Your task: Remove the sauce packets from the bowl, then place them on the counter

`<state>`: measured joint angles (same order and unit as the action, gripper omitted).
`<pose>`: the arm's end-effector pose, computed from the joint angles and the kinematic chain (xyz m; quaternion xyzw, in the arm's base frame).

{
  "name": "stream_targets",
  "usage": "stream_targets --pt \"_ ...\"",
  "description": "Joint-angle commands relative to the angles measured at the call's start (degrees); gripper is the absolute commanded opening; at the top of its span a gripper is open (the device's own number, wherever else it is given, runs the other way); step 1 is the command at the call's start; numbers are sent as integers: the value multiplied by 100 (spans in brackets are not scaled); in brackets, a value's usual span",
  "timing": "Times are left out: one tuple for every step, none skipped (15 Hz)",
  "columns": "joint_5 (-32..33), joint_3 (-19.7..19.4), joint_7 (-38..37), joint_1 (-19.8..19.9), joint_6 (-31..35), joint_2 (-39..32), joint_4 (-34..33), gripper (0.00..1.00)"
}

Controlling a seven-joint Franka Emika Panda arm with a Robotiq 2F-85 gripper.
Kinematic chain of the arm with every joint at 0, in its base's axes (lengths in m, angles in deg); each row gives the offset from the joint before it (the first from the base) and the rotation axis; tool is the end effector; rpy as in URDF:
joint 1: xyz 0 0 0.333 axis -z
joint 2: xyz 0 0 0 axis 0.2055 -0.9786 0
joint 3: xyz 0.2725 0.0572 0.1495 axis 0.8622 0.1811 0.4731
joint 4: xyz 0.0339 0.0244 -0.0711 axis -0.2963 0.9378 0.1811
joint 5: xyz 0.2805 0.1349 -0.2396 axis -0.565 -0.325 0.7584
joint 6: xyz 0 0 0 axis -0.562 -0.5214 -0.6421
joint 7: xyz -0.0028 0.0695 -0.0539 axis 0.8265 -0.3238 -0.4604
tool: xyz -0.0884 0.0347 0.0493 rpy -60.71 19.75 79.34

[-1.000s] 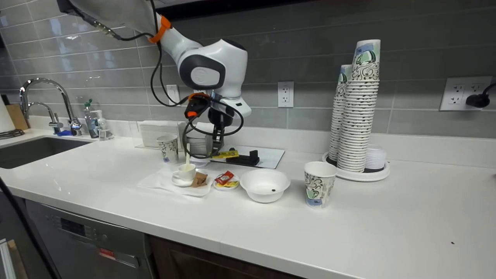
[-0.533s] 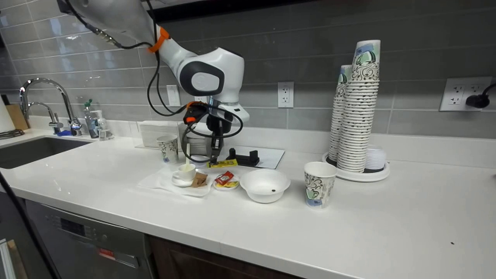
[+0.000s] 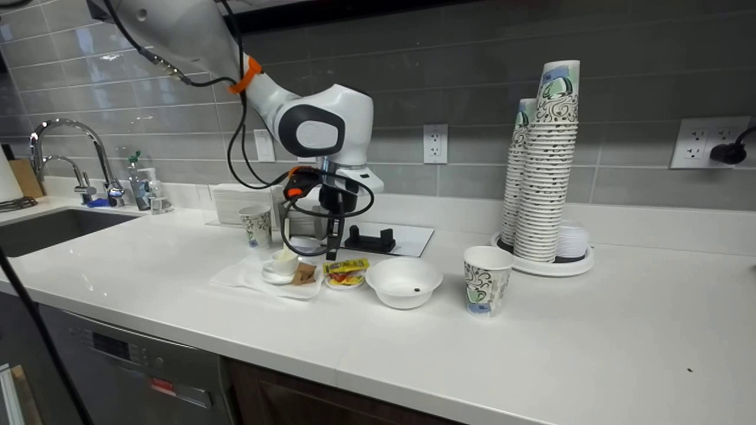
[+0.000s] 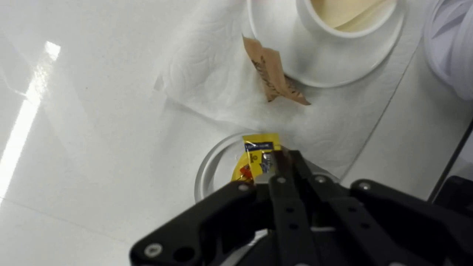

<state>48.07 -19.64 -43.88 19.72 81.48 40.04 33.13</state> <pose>0.5815 -0.1501 0.2726 -0.9081 0.4056 0.0695 0.0768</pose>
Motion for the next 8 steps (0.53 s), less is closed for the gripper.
stream_targets --pt "245 -96 -205 -129 49 53 56 40" --pt "275 -101 -229 -136 52 73 63 46" --pt "304 -112 -261 -140 11 103 64 54" --pt "386 -151 -348 -166 0 156 80 60" --pt "495 -204 -474 -208 68 204 109 66" --pt "599 -245 -524 -227 71 310 155 74" --pt "799 -302 -584 -275 181 428 233 81" --pt "966 -341 -577 -299 266 553 292 88"
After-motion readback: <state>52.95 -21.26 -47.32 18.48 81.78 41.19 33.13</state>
